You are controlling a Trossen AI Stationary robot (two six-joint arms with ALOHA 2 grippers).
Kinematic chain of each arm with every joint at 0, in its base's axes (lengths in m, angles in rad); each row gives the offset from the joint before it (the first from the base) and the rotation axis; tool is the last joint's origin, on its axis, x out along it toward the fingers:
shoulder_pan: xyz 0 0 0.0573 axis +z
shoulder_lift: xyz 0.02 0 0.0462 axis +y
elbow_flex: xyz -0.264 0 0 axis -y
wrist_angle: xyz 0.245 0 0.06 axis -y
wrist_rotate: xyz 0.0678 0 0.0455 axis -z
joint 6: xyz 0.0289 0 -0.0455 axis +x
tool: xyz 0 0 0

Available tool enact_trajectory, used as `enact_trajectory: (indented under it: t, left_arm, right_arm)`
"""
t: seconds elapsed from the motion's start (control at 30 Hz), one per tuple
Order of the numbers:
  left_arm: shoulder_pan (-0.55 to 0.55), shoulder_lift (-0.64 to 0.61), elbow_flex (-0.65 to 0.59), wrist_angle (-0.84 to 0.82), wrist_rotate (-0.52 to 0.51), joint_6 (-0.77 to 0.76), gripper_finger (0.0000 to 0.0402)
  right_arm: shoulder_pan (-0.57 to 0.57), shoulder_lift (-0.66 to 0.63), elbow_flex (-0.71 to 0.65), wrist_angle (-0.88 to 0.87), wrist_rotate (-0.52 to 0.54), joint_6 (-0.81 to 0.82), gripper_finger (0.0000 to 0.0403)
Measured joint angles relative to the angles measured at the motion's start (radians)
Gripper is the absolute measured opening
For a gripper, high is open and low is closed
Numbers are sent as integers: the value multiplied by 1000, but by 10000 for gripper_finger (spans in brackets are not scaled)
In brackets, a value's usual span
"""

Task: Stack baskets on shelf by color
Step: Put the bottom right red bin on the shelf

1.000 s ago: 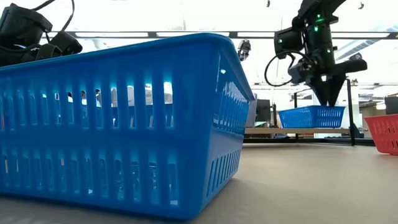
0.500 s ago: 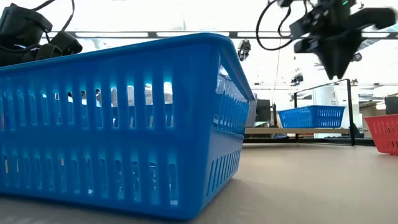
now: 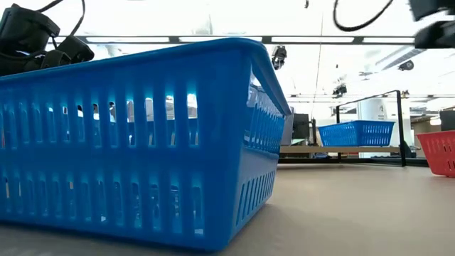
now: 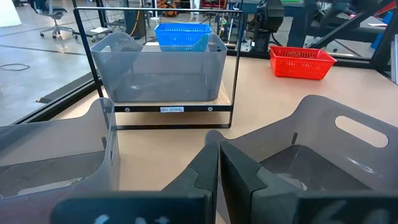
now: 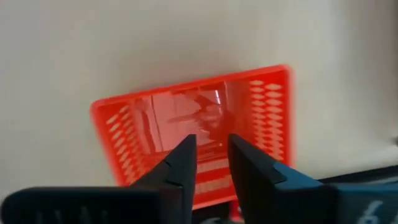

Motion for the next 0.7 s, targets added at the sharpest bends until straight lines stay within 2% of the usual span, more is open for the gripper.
enact_trajectory:
  t: [0.2, 0.33, 0.5, 0.7]
  left_arm:
    - [0, 0, 0, 0, 0, 0, 0]
    - [0, 0, 0, 0, 0, 0, 0]
    - [0, 0, 0, 0, 0, 0, 0]
    - [0, 0, 0, 0, 0, 0, 0]
  right_arm:
    - [145, 1, -57, 113, -1, 121, 168]
    - [213, 10, -93, 191, -4, 158, 187]
    - [255, 22, -144, 207, -4, 227, 168]
    - [259, 22, -204, 370, -4, 183, 120]
